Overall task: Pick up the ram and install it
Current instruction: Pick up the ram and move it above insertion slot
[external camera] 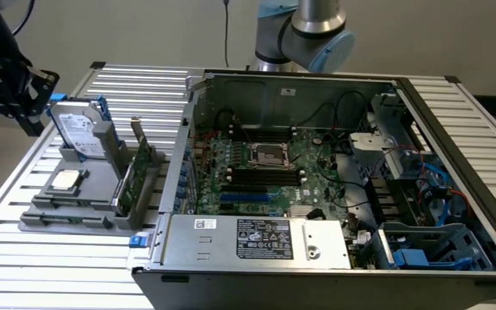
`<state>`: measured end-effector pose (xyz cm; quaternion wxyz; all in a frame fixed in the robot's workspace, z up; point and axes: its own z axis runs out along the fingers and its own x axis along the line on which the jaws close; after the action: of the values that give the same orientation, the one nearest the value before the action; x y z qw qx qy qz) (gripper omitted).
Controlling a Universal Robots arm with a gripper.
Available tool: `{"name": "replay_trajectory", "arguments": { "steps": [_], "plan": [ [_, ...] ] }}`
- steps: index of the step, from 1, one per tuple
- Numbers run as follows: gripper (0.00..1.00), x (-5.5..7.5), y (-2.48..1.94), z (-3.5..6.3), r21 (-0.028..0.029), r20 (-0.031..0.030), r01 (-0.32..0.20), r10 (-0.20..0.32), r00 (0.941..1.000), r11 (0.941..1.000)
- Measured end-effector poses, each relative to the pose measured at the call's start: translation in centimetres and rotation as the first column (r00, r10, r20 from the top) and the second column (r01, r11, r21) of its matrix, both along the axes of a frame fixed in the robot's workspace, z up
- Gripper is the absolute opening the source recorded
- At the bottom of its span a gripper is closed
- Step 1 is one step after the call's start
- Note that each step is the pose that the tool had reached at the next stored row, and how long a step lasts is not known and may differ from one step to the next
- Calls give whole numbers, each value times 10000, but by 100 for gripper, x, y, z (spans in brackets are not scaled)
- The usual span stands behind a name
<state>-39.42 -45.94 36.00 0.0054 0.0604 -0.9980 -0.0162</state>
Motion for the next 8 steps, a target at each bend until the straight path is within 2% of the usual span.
{"name": "replay_trajectory", "arguments": {
  "steps": [4, 8],
  "plan": [
    [11, 0, 0, -15, 0, -1, -730, 730, 9973, 9973],
    [11, 0, 0, -29, 0, -2, -1446, 1446, 9895, 9895]
  ]
}}
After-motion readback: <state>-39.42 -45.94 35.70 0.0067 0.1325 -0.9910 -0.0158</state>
